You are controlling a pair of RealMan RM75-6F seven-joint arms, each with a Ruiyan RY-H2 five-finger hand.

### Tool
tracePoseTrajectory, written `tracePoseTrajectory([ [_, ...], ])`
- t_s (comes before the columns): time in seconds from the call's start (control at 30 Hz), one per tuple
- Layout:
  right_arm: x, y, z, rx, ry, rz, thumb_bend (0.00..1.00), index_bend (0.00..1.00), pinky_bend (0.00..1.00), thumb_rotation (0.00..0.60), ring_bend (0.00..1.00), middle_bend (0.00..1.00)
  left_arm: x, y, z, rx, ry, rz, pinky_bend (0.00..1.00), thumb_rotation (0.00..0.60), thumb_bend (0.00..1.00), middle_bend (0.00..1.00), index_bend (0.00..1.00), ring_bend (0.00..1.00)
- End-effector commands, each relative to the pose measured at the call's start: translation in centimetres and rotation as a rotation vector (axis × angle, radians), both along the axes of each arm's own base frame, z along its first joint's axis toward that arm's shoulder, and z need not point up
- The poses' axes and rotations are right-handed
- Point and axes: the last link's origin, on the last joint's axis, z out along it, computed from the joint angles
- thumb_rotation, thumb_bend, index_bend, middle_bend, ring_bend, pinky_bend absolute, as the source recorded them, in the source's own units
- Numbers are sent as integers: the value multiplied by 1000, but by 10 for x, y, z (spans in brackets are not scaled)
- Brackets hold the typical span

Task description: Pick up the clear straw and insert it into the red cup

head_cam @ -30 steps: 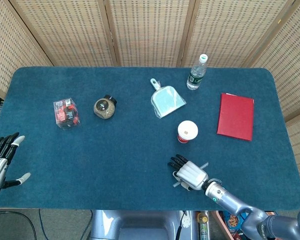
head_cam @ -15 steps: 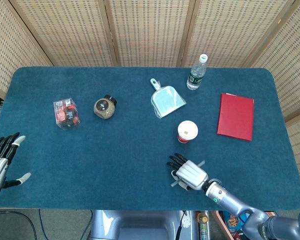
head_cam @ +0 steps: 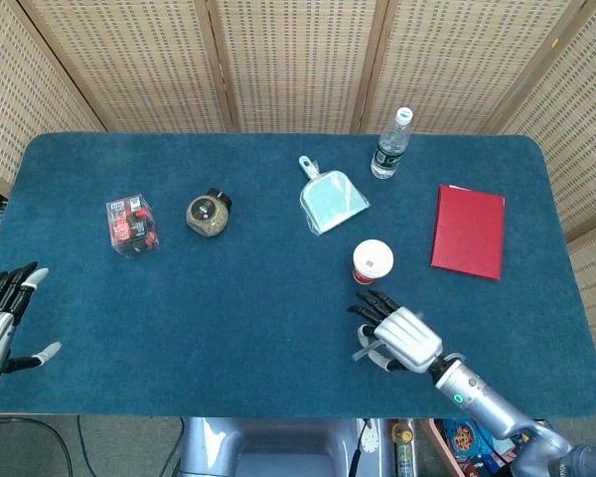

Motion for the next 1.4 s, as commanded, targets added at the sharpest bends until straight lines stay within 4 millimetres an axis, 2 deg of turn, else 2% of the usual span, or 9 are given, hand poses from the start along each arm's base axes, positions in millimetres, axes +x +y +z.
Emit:
tracePoseTrajectory([
  [0.03,-4,-6,31,-54,-66,-74,472,678,74,600,0,227,1,0,1,-2,2,-2,0,600,198,0,0,0],
  [0.17,-3,-20,55,-96,-148,-150,474,678,74,600,0,228,1,0,6,2,12,1,0,600,197,0,0,0],
  [0.37,7,-36,81,-121,-286,-237,483,678,74,600,0,233,2,1,16,16,24,5,0,600,197,0,0,0],
  [0.53,27,-52,97,-94,-462,-319,487,678,74,600,0,235,7,5,27,30,27,4,0,600,197,0,0,0],
  [0.57,40,-60,100,-61,-572,-363,487,678,74,600,0,236,11,8,32,39,28,-1,0,600,198,0,0,0],
  [0.77,64,-79,96,7,-705,-444,489,687,74,600,0,237,19,12,39,38,41,3,0,600,197,0,0,0],
  [0.97,86,-96,81,113,-875,-552,492,687,74,600,0,239,24,15,44,39,50,16,0,600,198,0,0,0],
  [1.2,91,-108,66,174,-960,-643,492,687,74,600,0,240,26,17,45,52,59,34,0,600,198,0,0,0],
  [1.4,90,-115,54,167,-980,-656,494,687,74,600,0,242,27,18,41,39,57,38,0,600,197,0,0,0],
])
